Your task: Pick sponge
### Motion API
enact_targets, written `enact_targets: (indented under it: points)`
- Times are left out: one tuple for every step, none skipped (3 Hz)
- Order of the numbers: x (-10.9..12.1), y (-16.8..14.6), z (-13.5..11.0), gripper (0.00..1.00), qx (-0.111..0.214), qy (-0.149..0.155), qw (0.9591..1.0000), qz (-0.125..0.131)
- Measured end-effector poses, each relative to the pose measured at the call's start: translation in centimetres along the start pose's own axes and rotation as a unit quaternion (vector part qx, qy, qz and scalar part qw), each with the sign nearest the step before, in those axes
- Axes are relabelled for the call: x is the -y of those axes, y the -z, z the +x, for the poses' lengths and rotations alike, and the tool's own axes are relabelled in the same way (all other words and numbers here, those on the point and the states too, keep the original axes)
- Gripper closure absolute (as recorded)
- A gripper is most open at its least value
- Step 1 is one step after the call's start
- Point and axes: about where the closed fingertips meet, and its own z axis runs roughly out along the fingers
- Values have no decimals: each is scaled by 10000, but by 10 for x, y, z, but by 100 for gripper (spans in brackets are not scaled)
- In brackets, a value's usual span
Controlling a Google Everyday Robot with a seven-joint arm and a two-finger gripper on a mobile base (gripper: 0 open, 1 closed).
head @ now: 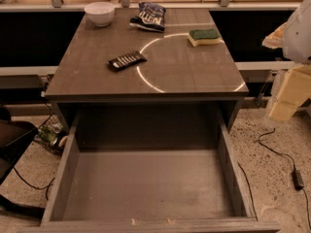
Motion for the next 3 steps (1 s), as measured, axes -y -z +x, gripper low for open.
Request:
enact_targets:
  points:
    - [0, 0, 0, 0, 0, 0, 10000, 0]
    - [10, 0, 1, 0, 108, -72, 9998, 142]
    - [41, -10, 19, 0, 548, -698, 9951, 442]
